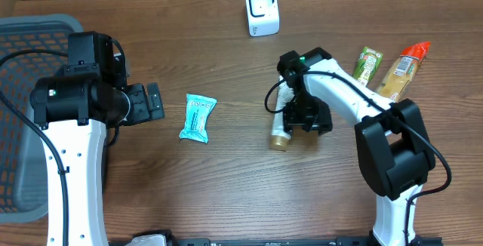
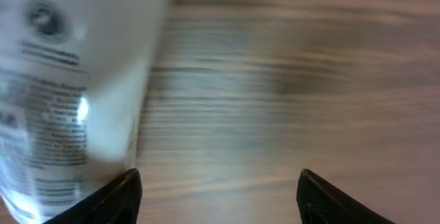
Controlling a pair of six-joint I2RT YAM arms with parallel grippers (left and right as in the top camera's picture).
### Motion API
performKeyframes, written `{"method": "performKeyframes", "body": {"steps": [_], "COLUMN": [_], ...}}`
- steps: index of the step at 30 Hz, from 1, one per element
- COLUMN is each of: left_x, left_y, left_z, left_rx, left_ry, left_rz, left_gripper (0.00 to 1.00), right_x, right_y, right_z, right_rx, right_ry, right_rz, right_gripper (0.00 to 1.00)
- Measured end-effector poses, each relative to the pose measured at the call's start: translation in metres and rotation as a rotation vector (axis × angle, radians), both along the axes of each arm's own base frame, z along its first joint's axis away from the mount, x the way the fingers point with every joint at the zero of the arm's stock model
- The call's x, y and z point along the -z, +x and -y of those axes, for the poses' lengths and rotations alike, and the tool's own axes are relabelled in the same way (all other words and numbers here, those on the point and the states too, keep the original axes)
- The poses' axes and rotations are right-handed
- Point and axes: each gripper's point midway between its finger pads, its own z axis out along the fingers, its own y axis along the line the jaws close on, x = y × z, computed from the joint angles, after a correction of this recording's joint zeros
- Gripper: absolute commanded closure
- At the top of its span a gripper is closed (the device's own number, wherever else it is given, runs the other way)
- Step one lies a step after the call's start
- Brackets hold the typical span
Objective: Scan the item barcode
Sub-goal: 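Lower the right gripper and grasp the white tube, lift it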
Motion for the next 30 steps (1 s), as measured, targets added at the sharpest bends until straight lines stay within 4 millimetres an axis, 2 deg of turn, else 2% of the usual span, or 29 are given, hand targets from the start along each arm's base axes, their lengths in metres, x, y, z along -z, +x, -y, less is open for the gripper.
{"method": "performKeyframes", "body": {"steps": [8,10,14,18,22,24,30], "left_x": [0.0,0.0,0.0,0.0,0.0,0.0,0.0], "left_y": [0.0,0.0,0.0,0.0,0.0,0.0,0.0], "left_z": [0.0,0.0,0.0,0.0,0.0,0.0,0.0], "left_rx": [0.0,0.0,0.0,0.0,0.0,0.0,0.0], "left_ry": [0.0,0.0,0.0,0.0,0.0,0.0,0.0], "left_rz": [0.0,0.0,0.0,0.0,0.0,0.0,0.0], "left_gripper": [0.0,0.0,0.0,0.0,0.01,0.01,0.0], "right_x": [0.003,-0.002,-0.022,-0.052,-0.074,-0.077,-0.07], "right_y": [-0.003,0.008,0.038,0.068,0.098,0.111,0.126], "right_z": [-0.087,-0.104,-0.119,-0.124,-0.119,-0.111,-0.076], "right_rx": [-0.249,-0.295,-0.353,-0.409,-0.477,-0.528,-0.755], "right_ry": [0.196,0.227,0.272,0.299,0.289,0.276,0.277], "right_rz": [0.125,0.191,0.309,0.407,0.514,0.549,0.535], "right_gripper": [0.2,0.2,0.2,0.15,0.11,0.11,0.11]}}
